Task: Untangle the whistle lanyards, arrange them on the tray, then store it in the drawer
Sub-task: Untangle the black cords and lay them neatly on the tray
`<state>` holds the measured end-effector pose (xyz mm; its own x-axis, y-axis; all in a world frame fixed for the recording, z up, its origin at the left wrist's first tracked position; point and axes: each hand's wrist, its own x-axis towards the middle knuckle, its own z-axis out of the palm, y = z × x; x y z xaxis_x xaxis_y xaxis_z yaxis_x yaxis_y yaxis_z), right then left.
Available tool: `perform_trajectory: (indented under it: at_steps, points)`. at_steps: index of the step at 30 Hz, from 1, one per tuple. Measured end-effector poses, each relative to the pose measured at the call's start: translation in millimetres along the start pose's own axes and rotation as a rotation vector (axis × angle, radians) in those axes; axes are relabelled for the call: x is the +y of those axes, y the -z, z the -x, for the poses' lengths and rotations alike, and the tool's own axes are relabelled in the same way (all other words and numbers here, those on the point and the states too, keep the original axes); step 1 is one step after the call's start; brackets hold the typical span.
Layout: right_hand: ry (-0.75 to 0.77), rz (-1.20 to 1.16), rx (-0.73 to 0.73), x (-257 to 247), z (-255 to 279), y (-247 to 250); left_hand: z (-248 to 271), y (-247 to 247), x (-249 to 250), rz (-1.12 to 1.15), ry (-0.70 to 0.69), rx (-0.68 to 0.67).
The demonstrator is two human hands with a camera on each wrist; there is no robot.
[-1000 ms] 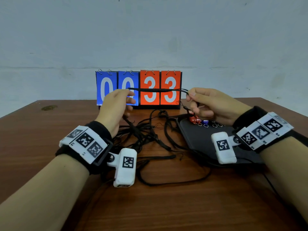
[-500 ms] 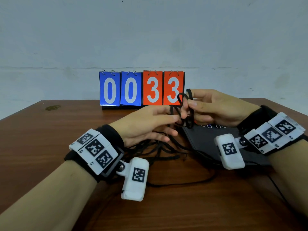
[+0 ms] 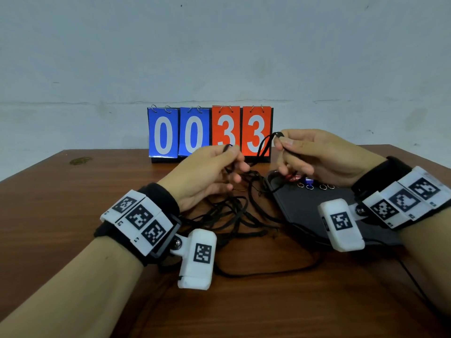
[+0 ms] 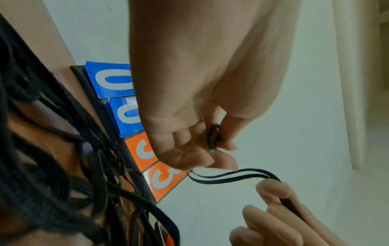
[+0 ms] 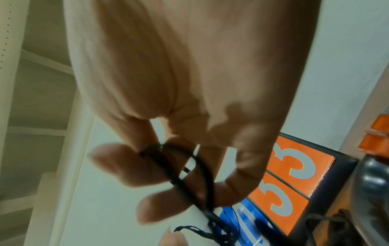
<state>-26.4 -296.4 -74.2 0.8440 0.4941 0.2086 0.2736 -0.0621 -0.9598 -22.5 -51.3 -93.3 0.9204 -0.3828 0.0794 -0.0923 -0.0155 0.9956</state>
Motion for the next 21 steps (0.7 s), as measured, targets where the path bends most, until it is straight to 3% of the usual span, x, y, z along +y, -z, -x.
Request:
perform_trajectory:
  at_steps: [6,13,21]
  points:
    - [-0.016,-0.044,0.044,0.0,-0.6,1.2,-6.7,13.7,1.9,0.307,-0.02,0.278]
    - [-0.04,-0.01,0.054,0.3,-0.5,0.9,-13.5,34.3,2.1,0.51,-0.167,0.574]
    - [-0.111,-0.023,0.062,2.4,-0.4,0.8,-12.6,39.1,3.8,0.747,-0.284,0.632]
